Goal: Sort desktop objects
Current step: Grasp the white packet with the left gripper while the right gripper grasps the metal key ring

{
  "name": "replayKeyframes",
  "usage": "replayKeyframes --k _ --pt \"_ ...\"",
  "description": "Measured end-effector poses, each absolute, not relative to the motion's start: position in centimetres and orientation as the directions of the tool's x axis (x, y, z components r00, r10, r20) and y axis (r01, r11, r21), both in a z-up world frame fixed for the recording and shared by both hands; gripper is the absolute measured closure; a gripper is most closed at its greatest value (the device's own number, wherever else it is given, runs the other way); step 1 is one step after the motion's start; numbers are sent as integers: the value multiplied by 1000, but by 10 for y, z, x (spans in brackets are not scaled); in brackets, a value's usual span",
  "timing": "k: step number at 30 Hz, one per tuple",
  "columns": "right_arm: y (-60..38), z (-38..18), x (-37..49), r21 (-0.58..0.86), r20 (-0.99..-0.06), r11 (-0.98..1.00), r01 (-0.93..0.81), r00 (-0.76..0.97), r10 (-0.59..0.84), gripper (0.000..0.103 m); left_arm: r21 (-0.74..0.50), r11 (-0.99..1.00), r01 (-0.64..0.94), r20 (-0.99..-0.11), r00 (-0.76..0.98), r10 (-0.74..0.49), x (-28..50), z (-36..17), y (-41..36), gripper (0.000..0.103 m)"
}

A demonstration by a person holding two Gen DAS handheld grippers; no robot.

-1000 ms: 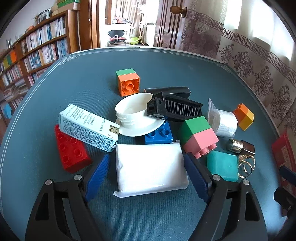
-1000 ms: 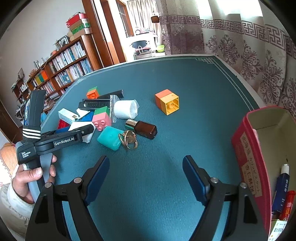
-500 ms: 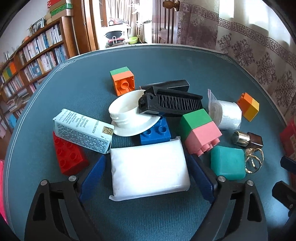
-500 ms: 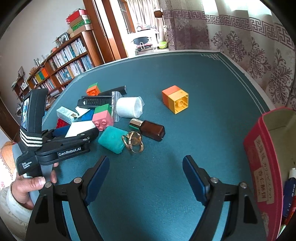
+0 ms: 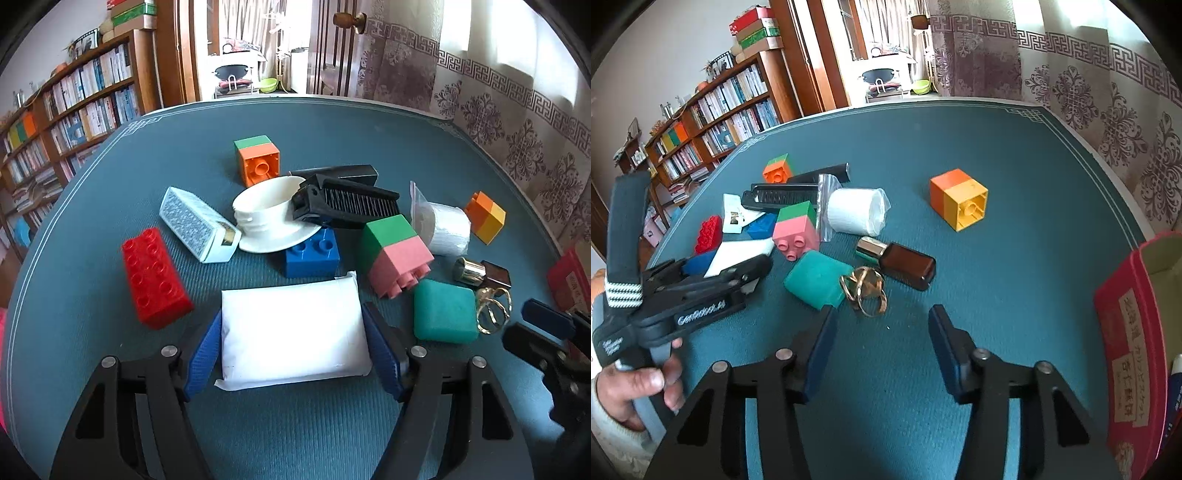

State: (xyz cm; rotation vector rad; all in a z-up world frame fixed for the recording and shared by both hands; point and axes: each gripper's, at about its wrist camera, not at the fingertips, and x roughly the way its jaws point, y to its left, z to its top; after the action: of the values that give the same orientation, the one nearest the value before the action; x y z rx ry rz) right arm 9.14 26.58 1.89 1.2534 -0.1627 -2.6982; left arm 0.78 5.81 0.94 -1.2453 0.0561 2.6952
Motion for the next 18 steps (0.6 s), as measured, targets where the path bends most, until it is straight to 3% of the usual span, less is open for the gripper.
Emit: replayKeyframes --k 6,14,18 --pt "256 18 81 155 -746 -981 120 -637 -196 57 -53 -985 -163 -747 -649 147 20 17 53 28" --pt "251 10 70 133 -757 -984 122 -629 -180 89 -54 -986 -159 -739 -657 146 28 22 50 28" --pt "254 14 76 139 -746 -983 118 -640 -182 91 -52 -985 -167 -735 -661 151 31 25 55 28"
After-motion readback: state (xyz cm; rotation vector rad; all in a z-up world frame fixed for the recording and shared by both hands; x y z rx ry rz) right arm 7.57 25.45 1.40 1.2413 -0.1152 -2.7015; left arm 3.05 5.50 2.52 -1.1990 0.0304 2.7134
